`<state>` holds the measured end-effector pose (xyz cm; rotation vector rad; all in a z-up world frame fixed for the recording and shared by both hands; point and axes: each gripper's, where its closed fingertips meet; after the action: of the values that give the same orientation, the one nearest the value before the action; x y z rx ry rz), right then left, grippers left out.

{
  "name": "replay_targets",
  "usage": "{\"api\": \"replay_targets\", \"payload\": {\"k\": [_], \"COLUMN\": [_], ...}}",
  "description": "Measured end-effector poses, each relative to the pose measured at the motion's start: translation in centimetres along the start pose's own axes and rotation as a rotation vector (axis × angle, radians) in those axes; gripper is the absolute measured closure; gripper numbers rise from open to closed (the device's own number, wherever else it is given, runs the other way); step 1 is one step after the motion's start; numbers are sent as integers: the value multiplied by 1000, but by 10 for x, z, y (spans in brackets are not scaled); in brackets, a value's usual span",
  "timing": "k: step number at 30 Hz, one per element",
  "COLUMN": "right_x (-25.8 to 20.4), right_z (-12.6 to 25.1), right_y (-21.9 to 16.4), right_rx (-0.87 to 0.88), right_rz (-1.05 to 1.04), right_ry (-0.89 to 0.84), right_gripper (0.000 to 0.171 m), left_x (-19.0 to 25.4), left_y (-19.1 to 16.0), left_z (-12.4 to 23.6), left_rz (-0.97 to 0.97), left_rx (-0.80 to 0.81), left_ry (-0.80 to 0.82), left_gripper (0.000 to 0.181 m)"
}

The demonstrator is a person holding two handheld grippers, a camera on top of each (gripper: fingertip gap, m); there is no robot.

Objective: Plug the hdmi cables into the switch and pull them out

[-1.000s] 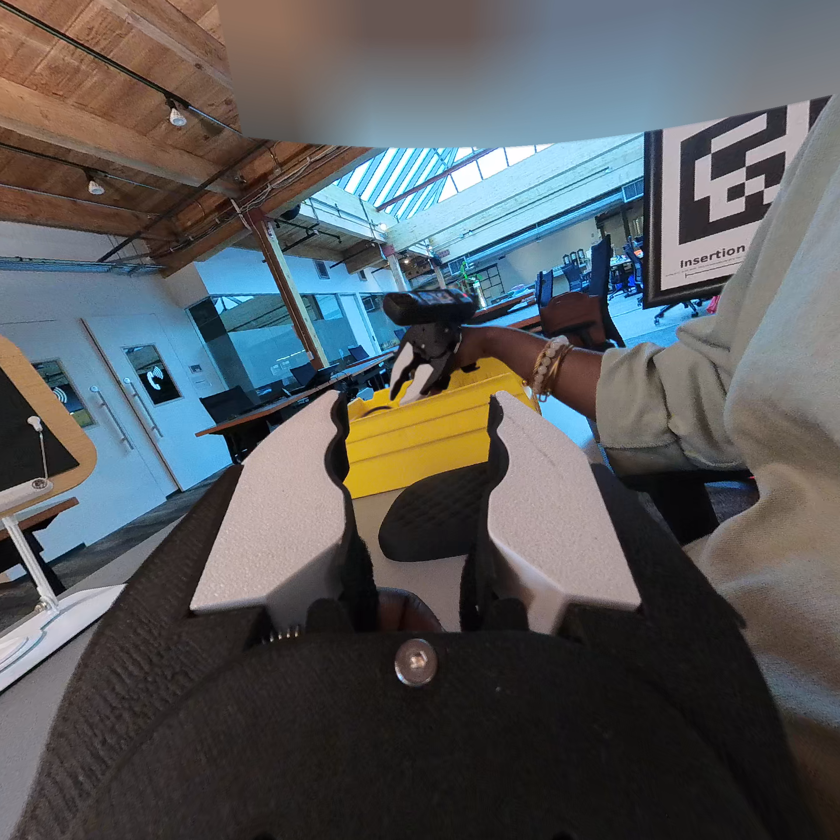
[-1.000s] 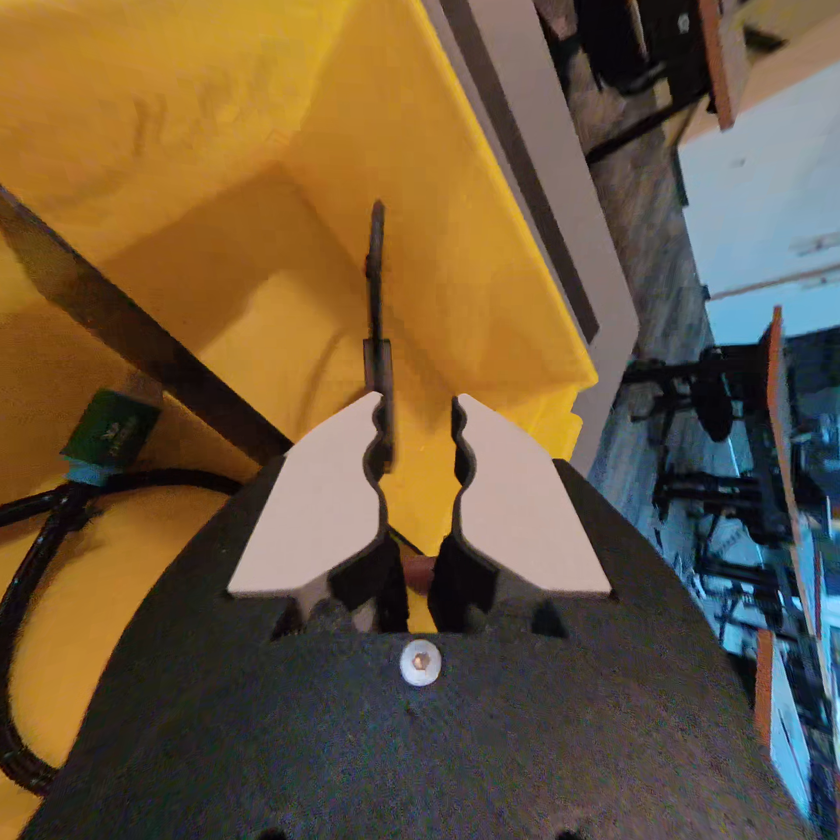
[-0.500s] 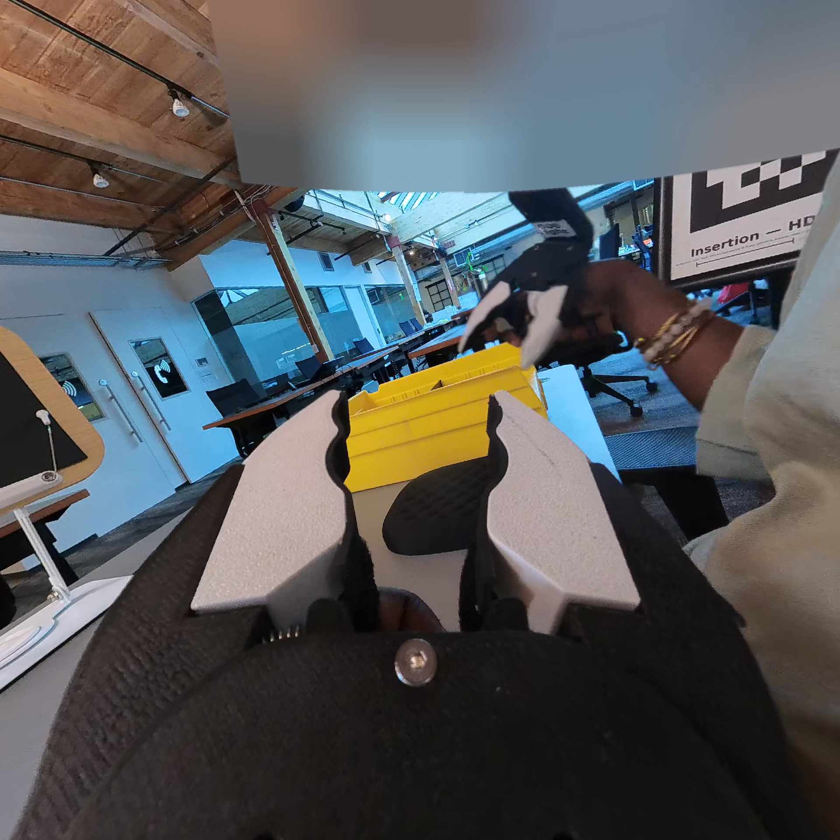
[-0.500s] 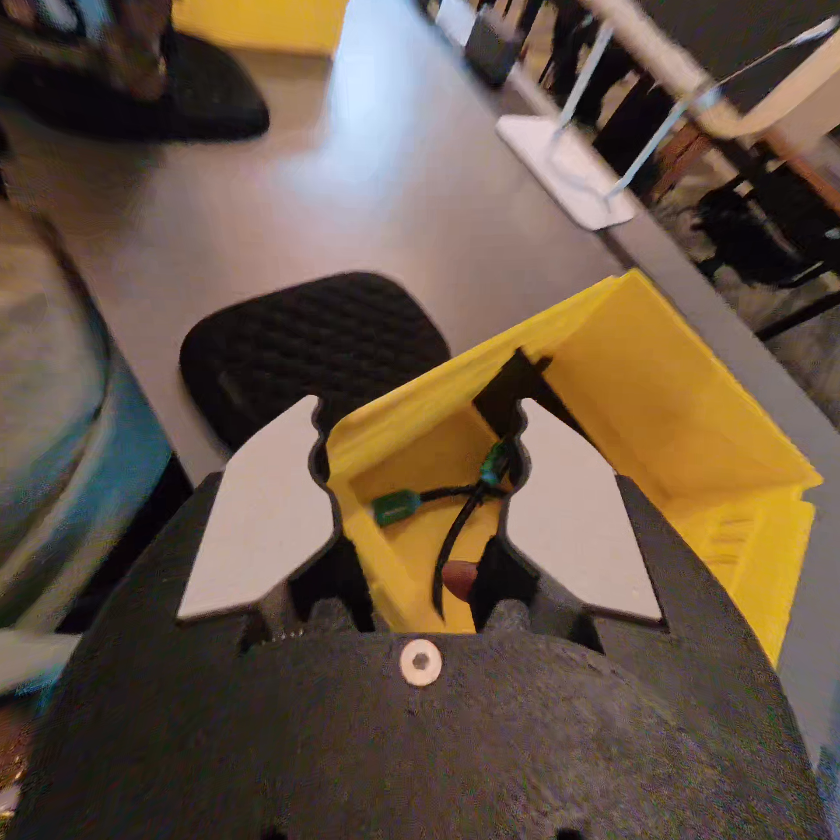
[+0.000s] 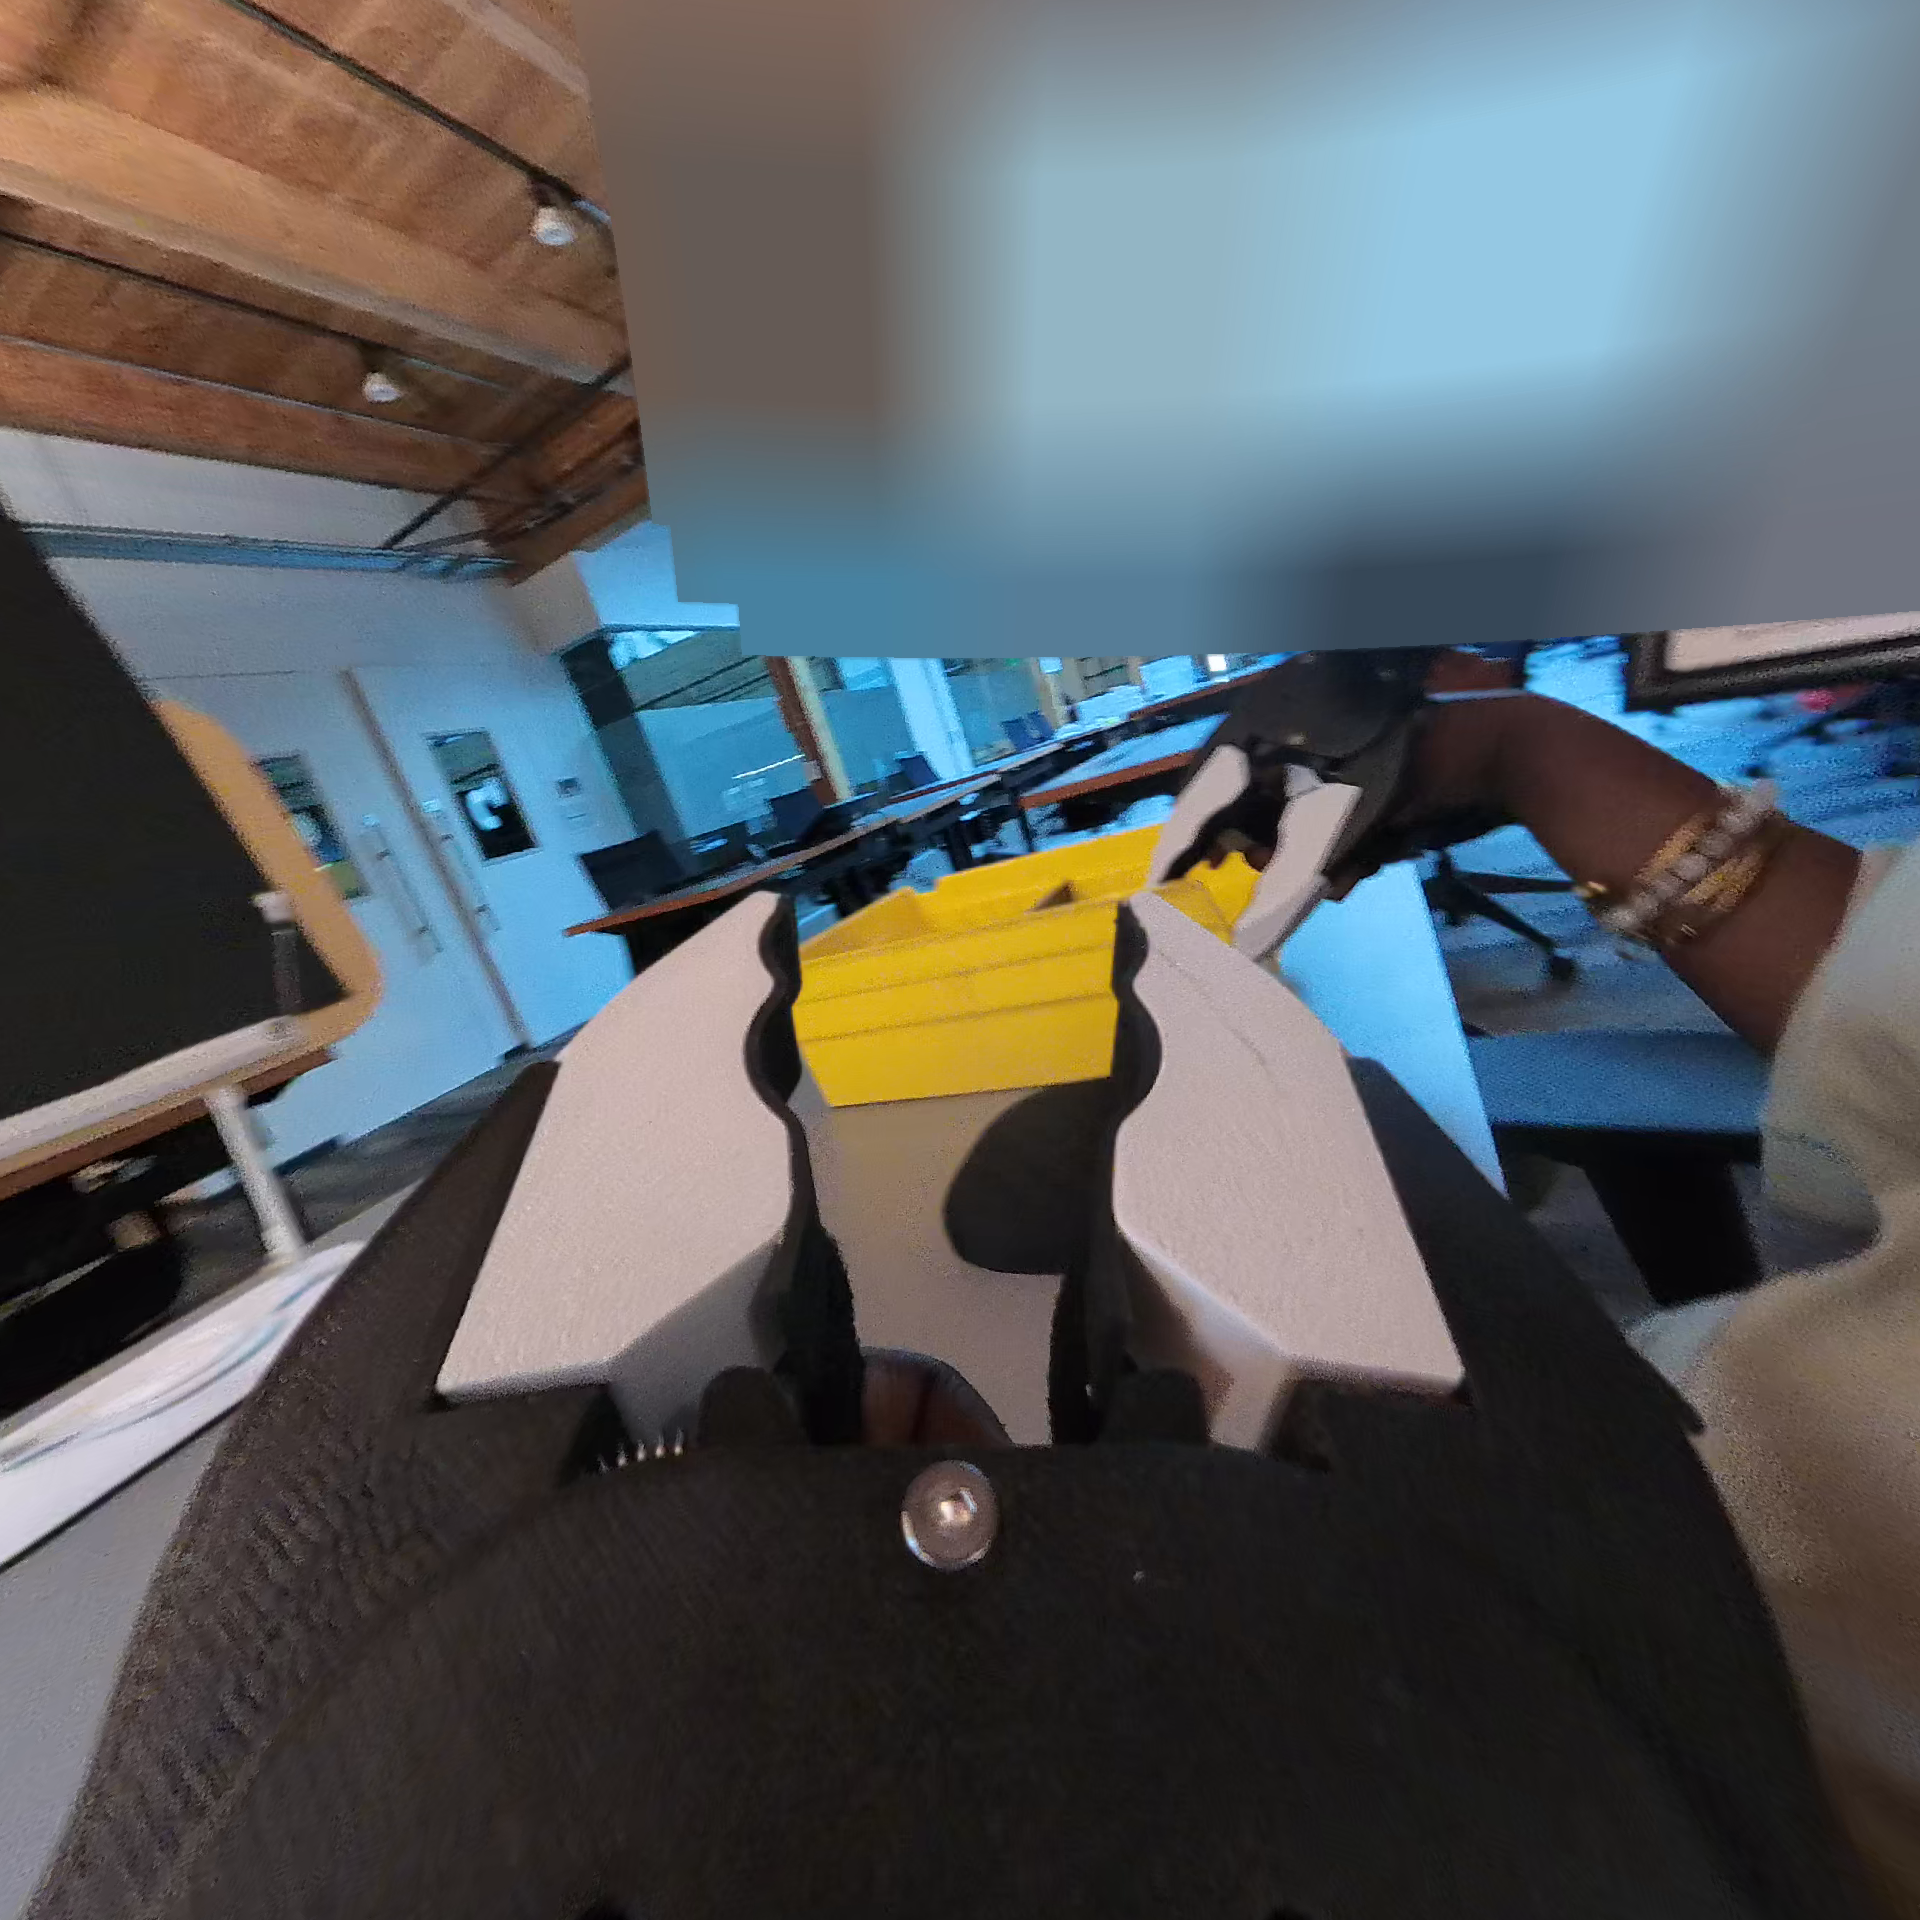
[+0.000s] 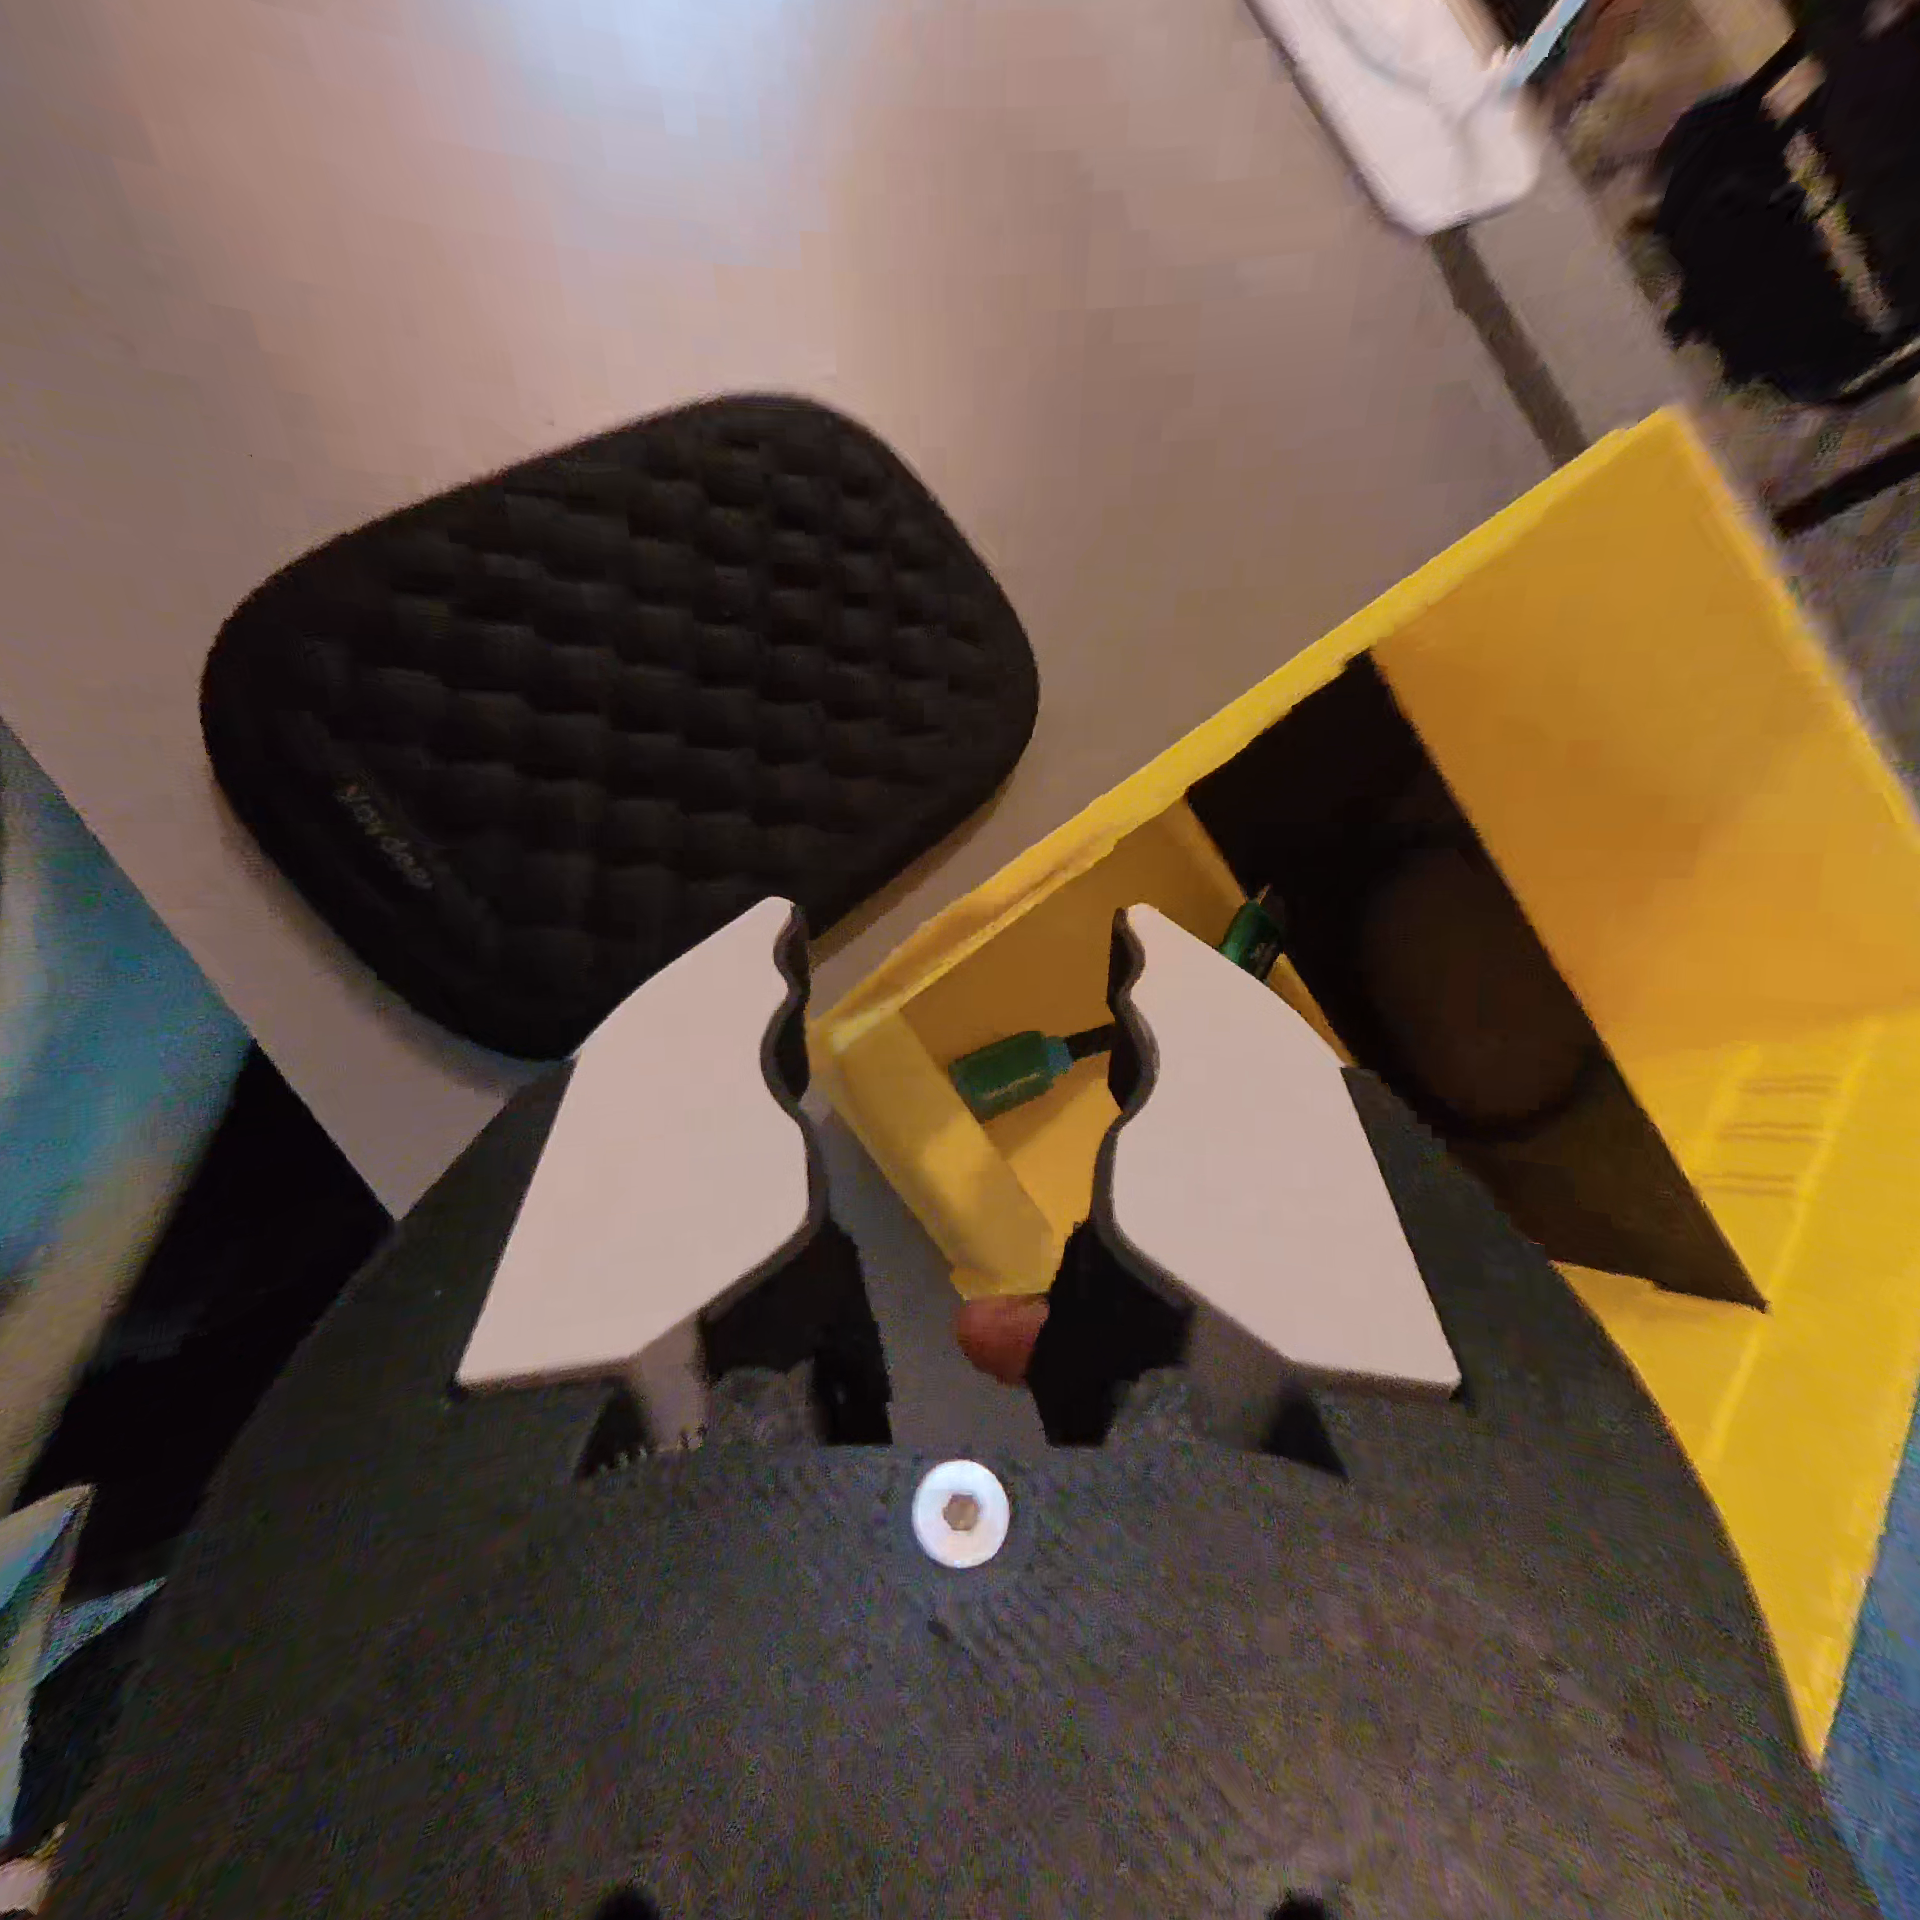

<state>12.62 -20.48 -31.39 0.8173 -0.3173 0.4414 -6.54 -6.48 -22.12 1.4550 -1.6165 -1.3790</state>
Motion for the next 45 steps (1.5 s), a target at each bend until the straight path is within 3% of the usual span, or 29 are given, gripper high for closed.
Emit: {"api": "replay_targets", "payload": {"k": [4,8,11,13,15,19,31,37,45], "right_x": [26,47,53,53,52,50,61,60,60], "right_z": [34,49,43,41,41,44,50,49,53], "right_y": [27,30,28,30,35,47,43,45,53], "right_rx": [240,316,297,279,277,305,291,288,302], "right_rz": [50,35,50,70,96,134,135,164,228], "right_ry": [-186,-305,-347,-361,-369,-386,-472,-481,-526], "right_gripper": [118,122,122,122,122,122,123,123,128], "left_x": [-56,-129,-154,-158,-159,-160,-168,-172,-181], "left_y": [56,87,64,38,16,-26,-64,-78,-24], "left_z": [41,158,247,269,267,270,275,274,262], "left_rz": [40,151,201,333,471,536,646,705,315], "left_rx": [-15,-68,-297,-411,-458,-715,-956,-946,-625], "left_ry": [371,952,1280,1295,1223,1203,1265,1214,1204], "left_gripper": [123,123,124,124,124,124,141,139,150]}}
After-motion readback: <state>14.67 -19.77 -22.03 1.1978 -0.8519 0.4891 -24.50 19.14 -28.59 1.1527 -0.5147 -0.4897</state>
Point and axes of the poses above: each gripper's, where its closed fingertips meet, z back along the fingers, y out of its top, x = y × z across the jaws, and after that the axes turned 5 degrees about z, right-handed
